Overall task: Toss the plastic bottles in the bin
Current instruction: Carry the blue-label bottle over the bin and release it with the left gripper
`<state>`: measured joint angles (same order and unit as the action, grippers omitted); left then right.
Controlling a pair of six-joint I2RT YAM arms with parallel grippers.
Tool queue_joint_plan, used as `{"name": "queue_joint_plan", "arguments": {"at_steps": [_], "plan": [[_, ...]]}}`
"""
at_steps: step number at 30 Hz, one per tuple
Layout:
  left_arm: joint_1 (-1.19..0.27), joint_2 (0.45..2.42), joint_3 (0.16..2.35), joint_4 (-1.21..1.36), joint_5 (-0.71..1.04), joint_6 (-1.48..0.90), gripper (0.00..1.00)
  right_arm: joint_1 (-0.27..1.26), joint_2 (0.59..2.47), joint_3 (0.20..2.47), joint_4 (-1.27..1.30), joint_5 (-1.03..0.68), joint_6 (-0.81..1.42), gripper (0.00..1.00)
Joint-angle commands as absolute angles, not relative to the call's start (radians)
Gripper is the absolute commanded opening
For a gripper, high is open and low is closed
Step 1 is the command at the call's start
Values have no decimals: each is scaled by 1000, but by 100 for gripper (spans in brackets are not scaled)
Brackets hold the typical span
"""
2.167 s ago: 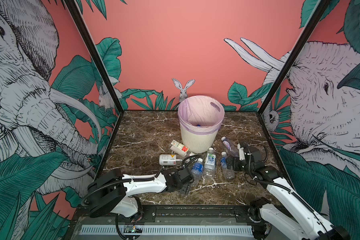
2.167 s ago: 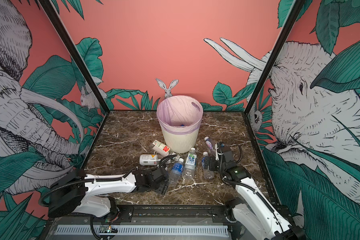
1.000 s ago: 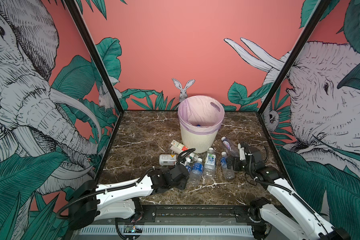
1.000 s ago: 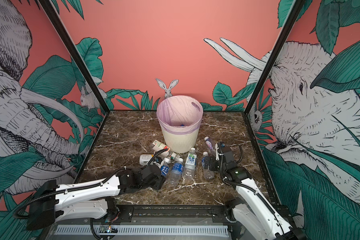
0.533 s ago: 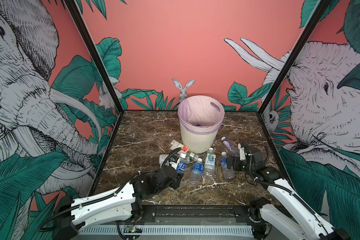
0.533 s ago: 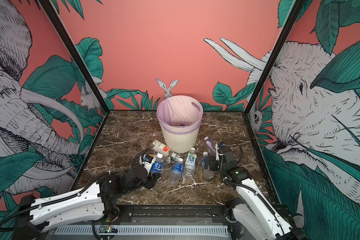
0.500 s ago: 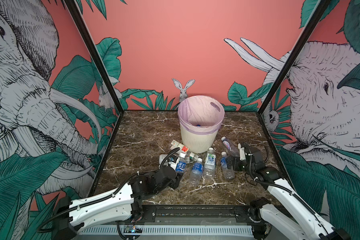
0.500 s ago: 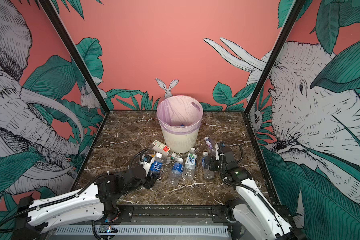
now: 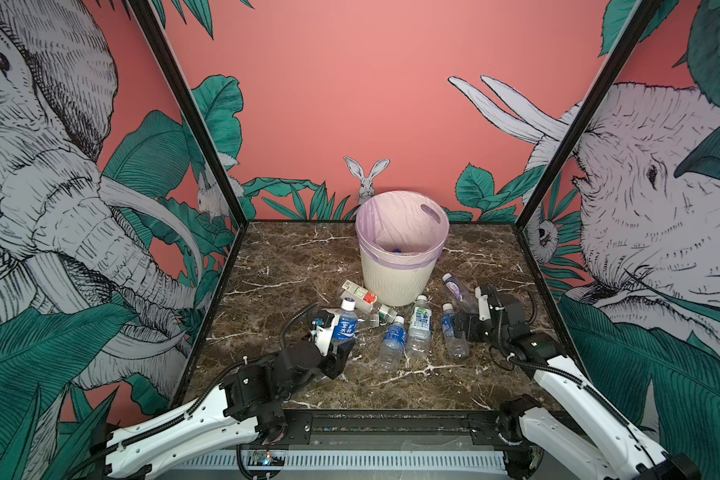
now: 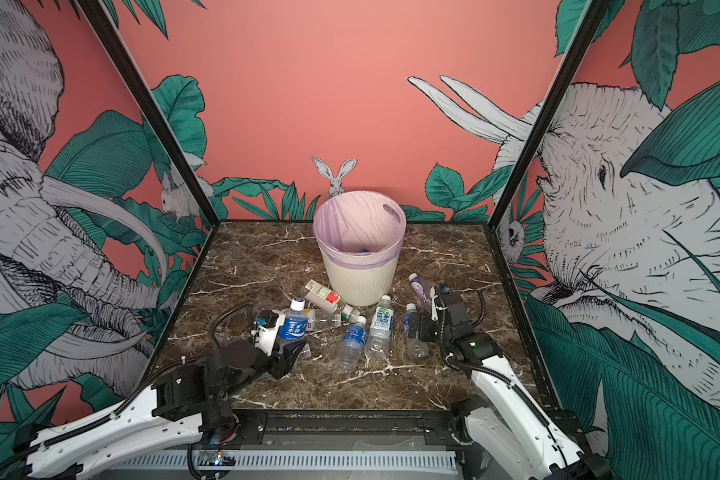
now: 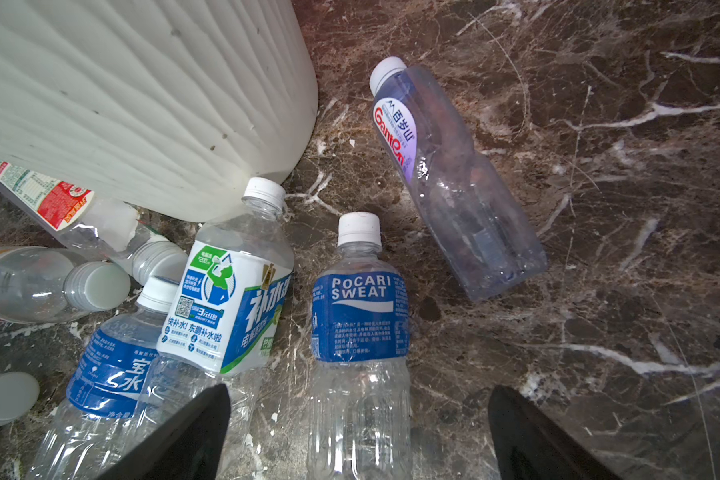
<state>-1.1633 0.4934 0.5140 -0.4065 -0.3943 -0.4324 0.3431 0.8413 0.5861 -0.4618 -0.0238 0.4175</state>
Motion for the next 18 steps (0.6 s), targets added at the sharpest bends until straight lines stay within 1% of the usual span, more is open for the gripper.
{"name": "queue_joint_plan", "arguments": {"at_steps": [1,6,11,14,18], "plan": [[-1159,481,531,-359,-402,-368,60,338,852,610,-423,-32,417,99],[-1160,531,640,-317,-431,-260,60,339,862,627,-417,-37,415,99],[-1142,713,888,-303,-449,-95,60,339,862,642,-420,-42,408,99],[-1066,870,1073,-290,-340,-25,60,339,863,649,-421,-46,407,99],[-913,1143,1372,-274,-127,19,60,338,862,660,-425,-49,407,99]]}}
